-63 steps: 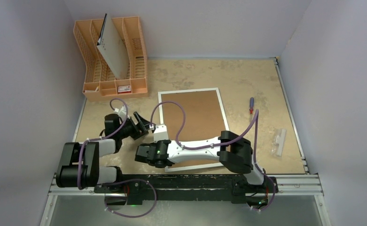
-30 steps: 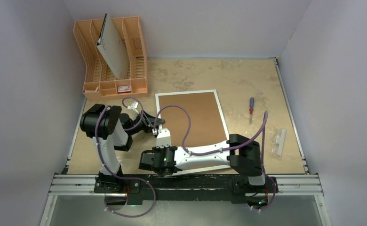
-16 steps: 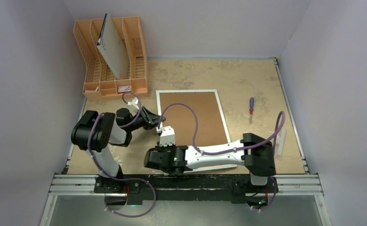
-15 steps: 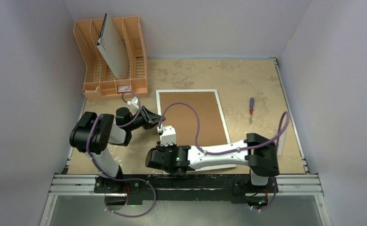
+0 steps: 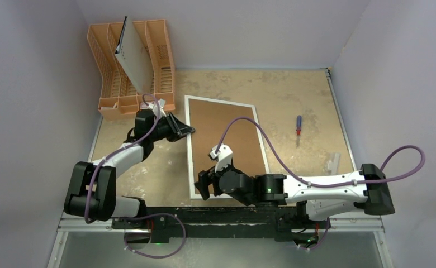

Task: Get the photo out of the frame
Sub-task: Turn over the photo frame at the center of the board.

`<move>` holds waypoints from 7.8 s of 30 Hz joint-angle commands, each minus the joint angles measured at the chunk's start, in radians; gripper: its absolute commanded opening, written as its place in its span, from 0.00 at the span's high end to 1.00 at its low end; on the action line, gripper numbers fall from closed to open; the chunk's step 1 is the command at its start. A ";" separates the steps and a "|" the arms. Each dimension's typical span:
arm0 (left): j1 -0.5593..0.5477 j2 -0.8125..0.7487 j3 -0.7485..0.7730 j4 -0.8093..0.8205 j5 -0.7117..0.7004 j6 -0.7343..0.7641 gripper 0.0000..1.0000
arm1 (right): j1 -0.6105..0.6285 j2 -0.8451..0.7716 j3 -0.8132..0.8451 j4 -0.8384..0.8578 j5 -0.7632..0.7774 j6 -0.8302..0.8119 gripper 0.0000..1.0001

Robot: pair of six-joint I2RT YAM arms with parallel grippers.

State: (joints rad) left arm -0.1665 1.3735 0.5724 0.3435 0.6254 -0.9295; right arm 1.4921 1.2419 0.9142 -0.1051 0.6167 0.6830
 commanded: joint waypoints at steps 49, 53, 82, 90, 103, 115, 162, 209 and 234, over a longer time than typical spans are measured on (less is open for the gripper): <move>-0.099 -0.080 0.384 -0.481 -0.207 0.199 0.86 | 0.223 0.189 -0.059 0.482 0.571 -1.016 0.81; -0.098 -0.080 0.397 -0.483 -0.203 0.199 0.74 | 0.223 0.182 -0.059 0.469 0.577 -0.991 0.91; -0.094 -0.418 0.498 -0.774 -0.614 0.224 0.16 | 0.223 0.048 -0.039 0.359 0.534 -0.770 1.00; -0.094 -0.632 0.302 -0.766 -0.795 0.112 0.15 | 0.223 -0.055 0.003 0.370 0.474 -0.691 1.00; -0.095 -0.563 0.139 -0.643 -0.631 0.094 0.15 | 0.211 -0.253 -0.112 0.589 0.429 -0.505 1.00; -0.094 -0.461 0.059 -0.542 -0.487 0.119 0.15 | -0.053 -0.391 -0.218 0.184 0.436 0.092 1.00; -0.575 0.190 0.190 -0.214 -0.230 0.300 0.29 | -0.067 -0.542 -0.582 -0.424 0.224 1.111 0.90; -0.393 -0.039 -0.015 -0.531 -0.670 0.359 0.28 | -0.067 -0.690 -0.744 -0.469 0.181 1.214 0.87; -0.394 -0.013 0.057 -0.615 -0.567 0.447 1.00 | -0.067 -0.713 -0.741 -0.560 0.126 1.242 0.46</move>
State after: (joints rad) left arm -0.5503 1.3758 0.6121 -0.1993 -0.0456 -0.5186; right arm 1.4200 0.5232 0.1837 -0.5385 0.7593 1.9739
